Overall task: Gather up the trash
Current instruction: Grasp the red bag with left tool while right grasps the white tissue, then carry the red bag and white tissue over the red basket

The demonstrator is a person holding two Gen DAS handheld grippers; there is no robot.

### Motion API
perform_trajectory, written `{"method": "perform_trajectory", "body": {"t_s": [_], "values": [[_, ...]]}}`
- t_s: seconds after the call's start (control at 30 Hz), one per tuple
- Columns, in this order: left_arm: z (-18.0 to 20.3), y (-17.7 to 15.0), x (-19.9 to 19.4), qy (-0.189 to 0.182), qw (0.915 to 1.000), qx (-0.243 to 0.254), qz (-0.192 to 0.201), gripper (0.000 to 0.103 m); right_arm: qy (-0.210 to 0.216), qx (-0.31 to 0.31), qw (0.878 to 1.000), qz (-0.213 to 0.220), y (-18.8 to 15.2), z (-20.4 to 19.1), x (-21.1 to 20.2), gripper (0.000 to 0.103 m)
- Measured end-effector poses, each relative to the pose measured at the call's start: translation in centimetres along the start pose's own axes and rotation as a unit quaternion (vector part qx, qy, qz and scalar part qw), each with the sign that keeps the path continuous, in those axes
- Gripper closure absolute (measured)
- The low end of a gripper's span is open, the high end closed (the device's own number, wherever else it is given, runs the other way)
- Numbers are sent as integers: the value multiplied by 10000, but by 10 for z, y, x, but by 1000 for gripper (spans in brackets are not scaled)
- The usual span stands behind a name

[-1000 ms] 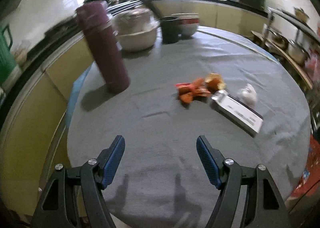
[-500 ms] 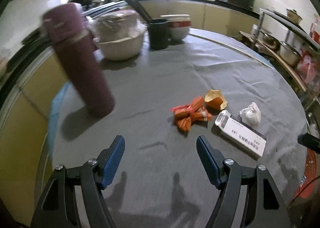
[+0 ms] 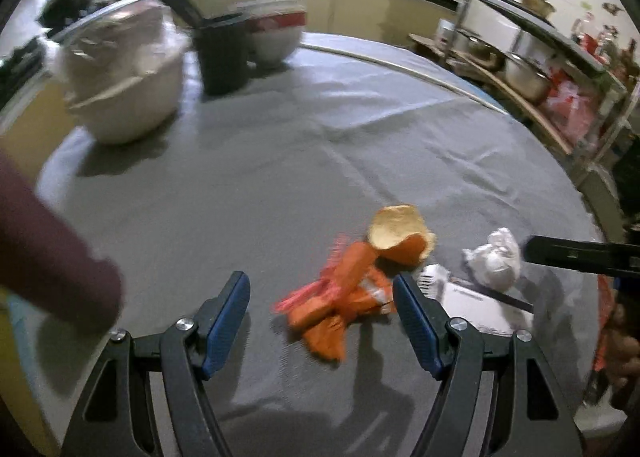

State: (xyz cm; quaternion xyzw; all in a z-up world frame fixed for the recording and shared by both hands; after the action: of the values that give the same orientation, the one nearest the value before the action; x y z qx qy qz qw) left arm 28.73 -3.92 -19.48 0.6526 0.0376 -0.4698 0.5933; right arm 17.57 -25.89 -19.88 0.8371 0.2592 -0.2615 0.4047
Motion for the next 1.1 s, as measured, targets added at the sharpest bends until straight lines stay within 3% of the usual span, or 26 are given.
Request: {"method": "perform_trajectory", "body": {"t_s": [0.07,0.13,0.17,0.2,0.23,0.37,0.57,0.67,0.8,0.9,1.0,1.1], "values": [[3,-3,12,-124,9997,37,-184,29,-129,-101,9997,-159,-3,1,12,51],[5,-8,23,-280,9990,2,-354,42,-48,-75,9996,-262,-7,3,20,65],[5,-11,27,-365,9984,-38,-438,45,-54,-79,9998,-150,-6,4,16,66],[7,-10,26,-375,9988,24,-310,56,-105,-118,9999,-25,-5,5,10,67],[9,-11,27,-453,9983,97,-343,57,-149,-124,9997,138,-3,6,0,68],[13,-7,24,-583,9975,153,-368,79,-151,126,9978,640,-2,18,-66,68],[27,0,2,-286,9990,207,-255,79,-626,292,9851,1573,-27,48,-202,68],[45,2,-9,105,9990,397,-171,79,-908,331,9774,1879,-46,60,-260,68],[72,18,-28,541,9981,249,165,79,-1017,355,9702,2168,-70,74,-324,68],[96,31,-51,623,9966,-67,534,79,-943,348,9688,2265,-84,86,-357,68],[150,42,-80,575,9942,133,900,79,-840,307,9649,2469,-93,96,-391,68],[200,47,-98,297,9933,361,1056,79,-756,375,9592,2699,-100,104,-417,68]]}}
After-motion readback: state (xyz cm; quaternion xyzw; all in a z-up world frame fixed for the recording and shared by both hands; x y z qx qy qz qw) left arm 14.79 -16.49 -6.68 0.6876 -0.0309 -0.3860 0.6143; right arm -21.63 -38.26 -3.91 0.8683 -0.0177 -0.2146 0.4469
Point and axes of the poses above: each gripper's, at about its wrist camera, not at the fingertips, and x roughly the way its jaws point, z to its right, y to its top, the point moved 2 cm from there along x, roughly the way its jaws point, and after that the axes turned 15 degrees about z, right-handed, at the moved point
